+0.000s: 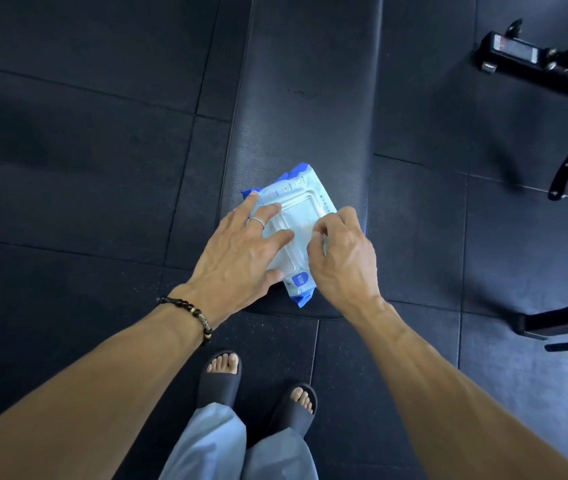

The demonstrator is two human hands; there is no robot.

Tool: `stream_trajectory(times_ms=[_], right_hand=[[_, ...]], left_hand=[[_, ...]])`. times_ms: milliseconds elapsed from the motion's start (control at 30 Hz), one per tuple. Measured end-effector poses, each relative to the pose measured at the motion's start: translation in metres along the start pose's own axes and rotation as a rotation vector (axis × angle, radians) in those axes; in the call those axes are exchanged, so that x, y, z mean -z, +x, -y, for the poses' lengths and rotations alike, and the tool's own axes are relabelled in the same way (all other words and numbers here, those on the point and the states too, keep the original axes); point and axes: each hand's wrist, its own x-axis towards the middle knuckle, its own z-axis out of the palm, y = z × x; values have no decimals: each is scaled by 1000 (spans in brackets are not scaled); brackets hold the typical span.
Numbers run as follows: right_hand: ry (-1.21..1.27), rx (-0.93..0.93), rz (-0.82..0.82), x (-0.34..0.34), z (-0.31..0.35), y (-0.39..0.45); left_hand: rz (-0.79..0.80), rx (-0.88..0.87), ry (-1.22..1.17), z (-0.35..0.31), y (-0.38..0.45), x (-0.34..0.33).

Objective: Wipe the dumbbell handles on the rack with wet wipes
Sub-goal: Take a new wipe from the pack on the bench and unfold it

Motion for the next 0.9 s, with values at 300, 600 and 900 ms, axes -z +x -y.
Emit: stream_trajectory(times_ms=[300,600,900], right_hand=[[63,-80,195,19,11,13],[-52,-90,155,6,9,14],[160,-145,281,23,4,10]], left_hand=[[59,66,-35,-6,6,10],[75,12,-33,0,5,6],[84,19,-36,2,7,6]])
